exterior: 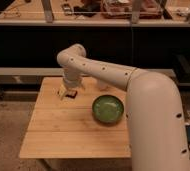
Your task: Pick up the ceramic bowl
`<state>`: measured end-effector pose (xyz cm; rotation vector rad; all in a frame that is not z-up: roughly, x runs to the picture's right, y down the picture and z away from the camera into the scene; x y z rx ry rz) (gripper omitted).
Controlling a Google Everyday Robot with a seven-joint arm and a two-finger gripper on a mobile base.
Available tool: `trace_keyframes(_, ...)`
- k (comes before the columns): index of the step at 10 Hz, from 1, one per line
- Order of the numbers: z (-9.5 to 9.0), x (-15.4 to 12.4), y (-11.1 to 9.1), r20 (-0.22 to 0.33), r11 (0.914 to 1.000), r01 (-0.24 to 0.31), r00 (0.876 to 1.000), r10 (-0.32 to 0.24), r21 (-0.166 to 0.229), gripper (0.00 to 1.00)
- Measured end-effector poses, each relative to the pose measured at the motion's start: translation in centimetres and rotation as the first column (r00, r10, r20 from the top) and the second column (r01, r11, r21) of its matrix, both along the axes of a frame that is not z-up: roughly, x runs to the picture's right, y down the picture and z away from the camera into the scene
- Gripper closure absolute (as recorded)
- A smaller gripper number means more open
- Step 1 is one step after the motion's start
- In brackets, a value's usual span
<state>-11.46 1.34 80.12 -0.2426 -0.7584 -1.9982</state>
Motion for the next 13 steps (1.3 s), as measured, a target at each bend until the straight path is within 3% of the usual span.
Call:
trace_keyframes(7, 0.0, 0.4, -0.1, -0.008, 0.9999, -0.011, 1.0, 0.011, -0.002, 0.2)
trace_keyframes(9, 0.3, 5.0, -0.6, -0.106, 0.9949, -0.101, 0.989, 0.1, -0.005, 0.2)
trace_keyframes(10, 0.4, 7.9, -0.6, -0.167, 0.9881, -0.154, 0.974, 0.151, -0.002, 0.2)
trace_keyframes(11, 0.6, 12.2, -0.4, -0.248, 0.9704, -0.24, 0.939, 0.239, 0.024, 0.2)
trace_keyframes(13, 0.8, 18.2, 1.1, -0.341, 0.924, -0.377, 0.862, 0.375, 0.062, 0.2)
